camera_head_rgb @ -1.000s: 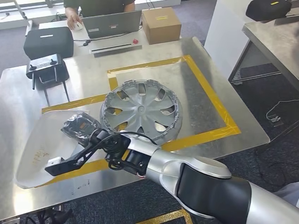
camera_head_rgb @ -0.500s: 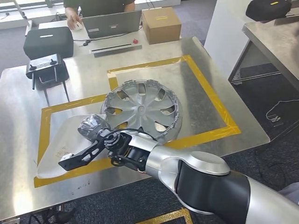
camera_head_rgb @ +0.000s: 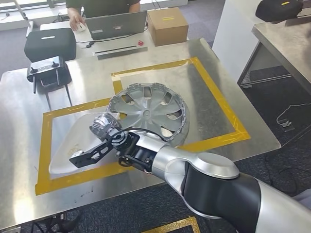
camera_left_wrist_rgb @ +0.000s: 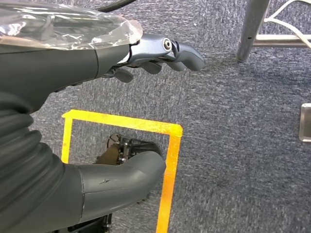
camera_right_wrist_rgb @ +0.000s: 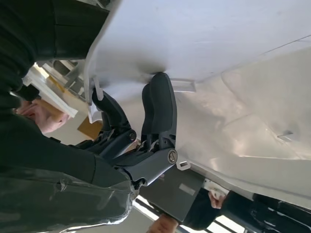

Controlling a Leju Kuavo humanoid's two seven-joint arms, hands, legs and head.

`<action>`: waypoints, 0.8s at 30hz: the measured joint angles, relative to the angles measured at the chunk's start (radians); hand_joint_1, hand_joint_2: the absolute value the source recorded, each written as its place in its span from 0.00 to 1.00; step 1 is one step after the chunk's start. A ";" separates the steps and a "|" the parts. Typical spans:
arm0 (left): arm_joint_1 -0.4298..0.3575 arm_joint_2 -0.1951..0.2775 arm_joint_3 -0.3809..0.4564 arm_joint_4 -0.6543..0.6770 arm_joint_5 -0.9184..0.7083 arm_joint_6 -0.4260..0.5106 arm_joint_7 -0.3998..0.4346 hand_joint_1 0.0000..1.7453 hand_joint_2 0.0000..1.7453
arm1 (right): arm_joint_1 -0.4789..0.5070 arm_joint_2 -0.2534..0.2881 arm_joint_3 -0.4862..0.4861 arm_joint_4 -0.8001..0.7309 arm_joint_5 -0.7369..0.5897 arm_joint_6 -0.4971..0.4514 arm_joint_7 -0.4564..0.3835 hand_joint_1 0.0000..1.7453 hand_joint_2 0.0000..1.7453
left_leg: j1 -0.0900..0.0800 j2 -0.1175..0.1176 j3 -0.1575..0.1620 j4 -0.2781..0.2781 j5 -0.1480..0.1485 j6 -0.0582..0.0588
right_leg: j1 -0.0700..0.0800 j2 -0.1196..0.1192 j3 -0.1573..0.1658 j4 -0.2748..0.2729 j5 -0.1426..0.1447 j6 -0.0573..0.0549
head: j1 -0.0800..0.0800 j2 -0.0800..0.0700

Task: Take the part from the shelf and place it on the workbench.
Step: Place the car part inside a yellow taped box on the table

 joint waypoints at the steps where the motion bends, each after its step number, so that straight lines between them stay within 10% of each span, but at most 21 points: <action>1: 0.000 0.000 0.000 0.000 0.000 0.000 0.000 0.00 1.00 | -0.001 0.000 0.001 0.003 0.000 0.000 0.001 1.00 1.00 | 0.000 0.000 0.000 0.000 0.000 0.000 | 0.000 0.000 0.000 0.000 0.000 0.000 | 0.000 0.000; 24: -0.001 0.000 -0.002 0.000 -0.001 -0.012 0.000 0.00 1.00 | -0.023 0.006 0.028 0.059 -0.014 -0.023 0.036 1.00 1.00 | 0.000 0.000 0.000 0.000 0.000 0.000 | 0.000 0.000 0.000 0.000 0.000 0.000 | 0.000 0.000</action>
